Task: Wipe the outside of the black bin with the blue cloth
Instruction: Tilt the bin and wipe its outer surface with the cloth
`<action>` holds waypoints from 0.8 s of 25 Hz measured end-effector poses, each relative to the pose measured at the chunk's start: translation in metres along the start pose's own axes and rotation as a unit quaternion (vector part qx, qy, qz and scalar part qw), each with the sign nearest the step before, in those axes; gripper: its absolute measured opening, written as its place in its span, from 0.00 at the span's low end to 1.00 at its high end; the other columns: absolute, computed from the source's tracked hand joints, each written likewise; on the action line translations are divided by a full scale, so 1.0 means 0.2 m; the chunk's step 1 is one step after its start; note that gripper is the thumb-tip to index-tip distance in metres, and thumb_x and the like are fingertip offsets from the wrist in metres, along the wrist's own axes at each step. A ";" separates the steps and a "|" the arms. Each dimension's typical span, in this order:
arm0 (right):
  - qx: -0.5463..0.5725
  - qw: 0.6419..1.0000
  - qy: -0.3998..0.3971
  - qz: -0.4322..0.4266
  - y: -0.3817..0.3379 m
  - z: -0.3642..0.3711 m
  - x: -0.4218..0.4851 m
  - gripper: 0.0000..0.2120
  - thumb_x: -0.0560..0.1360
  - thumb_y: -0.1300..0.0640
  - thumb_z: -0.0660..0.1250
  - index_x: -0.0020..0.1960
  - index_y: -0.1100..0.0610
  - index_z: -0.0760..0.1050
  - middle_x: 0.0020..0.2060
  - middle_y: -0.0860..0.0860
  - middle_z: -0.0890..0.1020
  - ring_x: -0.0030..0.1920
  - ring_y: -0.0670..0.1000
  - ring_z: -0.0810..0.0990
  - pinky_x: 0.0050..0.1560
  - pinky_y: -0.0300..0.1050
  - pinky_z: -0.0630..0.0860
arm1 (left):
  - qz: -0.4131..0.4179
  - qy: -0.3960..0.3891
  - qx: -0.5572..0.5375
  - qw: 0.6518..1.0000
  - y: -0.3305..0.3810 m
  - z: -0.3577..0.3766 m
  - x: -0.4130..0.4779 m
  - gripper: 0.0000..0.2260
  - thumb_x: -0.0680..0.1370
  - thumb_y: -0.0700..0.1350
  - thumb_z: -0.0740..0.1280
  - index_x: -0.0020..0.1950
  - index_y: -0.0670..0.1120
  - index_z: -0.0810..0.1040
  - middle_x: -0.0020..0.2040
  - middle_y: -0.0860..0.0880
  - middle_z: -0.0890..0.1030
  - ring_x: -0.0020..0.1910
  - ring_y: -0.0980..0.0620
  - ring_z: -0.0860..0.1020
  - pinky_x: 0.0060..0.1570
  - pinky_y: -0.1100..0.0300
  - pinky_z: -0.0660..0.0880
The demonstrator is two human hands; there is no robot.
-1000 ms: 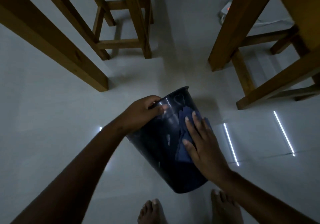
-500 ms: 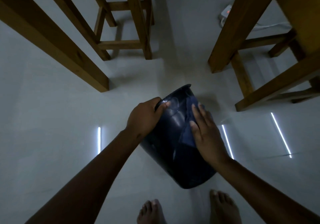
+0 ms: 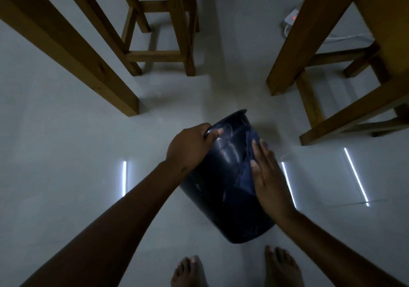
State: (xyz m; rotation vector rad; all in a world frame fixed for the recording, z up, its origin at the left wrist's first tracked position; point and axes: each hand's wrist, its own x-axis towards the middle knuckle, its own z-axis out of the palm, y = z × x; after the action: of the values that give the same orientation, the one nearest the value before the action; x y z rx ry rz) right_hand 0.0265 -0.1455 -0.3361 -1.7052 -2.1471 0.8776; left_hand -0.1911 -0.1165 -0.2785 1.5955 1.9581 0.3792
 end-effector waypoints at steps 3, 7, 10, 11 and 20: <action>-0.105 0.990 -0.016 -0.092 -0.06 0.06 -0.21 0.28 0.80 0.38 0.40 0.79 0.45 0.46 0.79 0.51 0.53 0.79 0.58 0.47 0.74 0.63 0.54 | 0.001 0.009 -0.023 1.000 0.04 0.00 0.02 0.18 0.79 0.62 0.59 0.36 0.52 0.69 0.30 0.52 0.75 0.34 0.50 0.77 0.37 0.56 0.73; -0.097 0.988 0.015 -0.117 -0.07 0.02 -0.02 0.27 0.81 0.39 0.43 0.78 0.44 0.48 0.79 0.48 0.51 0.78 0.54 0.45 0.74 0.60 0.54 | -0.030 -0.134 -0.207 0.969 -0.09 -0.11 -0.05 0.11 0.78 0.57 0.65 0.53 0.51 0.77 0.45 0.54 0.83 0.44 0.56 0.83 0.39 0.68 0.77; 0.005 0.999 0.021 -0.033 0.04 -0.04 0.11 0.27 0.80 0.41 0.45 0.78 0.45 0.51 0.78 0.45 0.53 0.76 0.49 0.50 0.74 0.61 0.59 | -0.045 -0.082 -0.117 0.989 -0.14 -0.05 -0.12 0.13 0.78 0.59 0.64 0.53 0.51 0.78 0.46 0.54 0.82 0.48 0.52 0.82 0.42 0.66 0.75; 0.017 1.000 0.020 -0.012 0.05 -0.04 0.08 0.26 0.81 0.41 0.45 0.78 0.45 0.51 0.78 0.45 0.54 0.76 0.49 0.50 0.73 0.62 0.61 | -0.043 -0.034 -0.104 0.993 -0.11 -0.02 -0.12 0.15 0.77 0.60 0.64 0.50 0.50 0.78 0.44 0.53 0.82 0.45 0.52 0.82 0.41 0.63 0.76; -0.009 0.998 -0.018 -0.064 0.05 -0.07 0.13 0.24 0.82 0.42 0.45 0.77 0.40 0.50 0.79 0.48 0.55 0.77 0.51 0.54 0.74 0.55 0.58 | -0.005 -0.021 -0.045 0.999 0.02 -0.03 0.00 0.15 0.80 0.61 0.57 0.41 0.52 0.71 0.35 0.51 0.79 0.35 0.51 0.79 0.37 0.57 0.73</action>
State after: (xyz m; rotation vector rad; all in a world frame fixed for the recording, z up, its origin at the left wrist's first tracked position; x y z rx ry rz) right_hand 0.0347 -0.1150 -0.3356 -1.5519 -2.2652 0.8627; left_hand -0.1917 -0.1143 -0.2721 1.5235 1.8894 0.4199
